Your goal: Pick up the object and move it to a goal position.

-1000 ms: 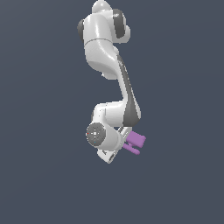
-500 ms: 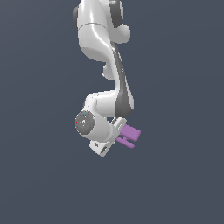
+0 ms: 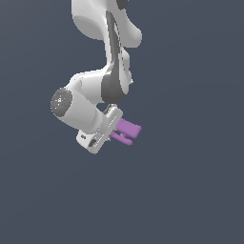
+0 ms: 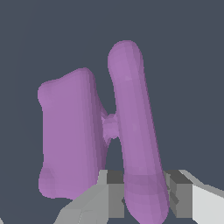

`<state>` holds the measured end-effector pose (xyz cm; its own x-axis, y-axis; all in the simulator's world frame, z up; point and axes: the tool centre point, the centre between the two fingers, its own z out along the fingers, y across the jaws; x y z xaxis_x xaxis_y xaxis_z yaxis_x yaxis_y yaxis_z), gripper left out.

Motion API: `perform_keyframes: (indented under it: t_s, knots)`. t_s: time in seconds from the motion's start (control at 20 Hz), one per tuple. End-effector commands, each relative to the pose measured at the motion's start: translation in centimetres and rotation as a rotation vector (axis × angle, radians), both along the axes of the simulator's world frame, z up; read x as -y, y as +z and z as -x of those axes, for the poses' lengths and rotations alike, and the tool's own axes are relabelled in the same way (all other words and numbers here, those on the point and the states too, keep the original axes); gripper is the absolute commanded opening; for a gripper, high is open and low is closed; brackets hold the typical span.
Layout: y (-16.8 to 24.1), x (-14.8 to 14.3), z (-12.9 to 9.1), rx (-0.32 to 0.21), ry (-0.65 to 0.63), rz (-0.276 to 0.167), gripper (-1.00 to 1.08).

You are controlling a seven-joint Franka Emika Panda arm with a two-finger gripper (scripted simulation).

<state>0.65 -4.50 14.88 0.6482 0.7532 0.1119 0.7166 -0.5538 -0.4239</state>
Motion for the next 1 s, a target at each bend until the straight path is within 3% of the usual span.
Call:
perform_keyframes:
  t_s: [0.0, 0.95]
  knots:
    - [2.2, 1.8, 1.1, 0.000, 0.000, 0.000, -1.00]
    - [19.0, 15.4, 8.9, -0.001, -0.001, -0.002, -1.00]
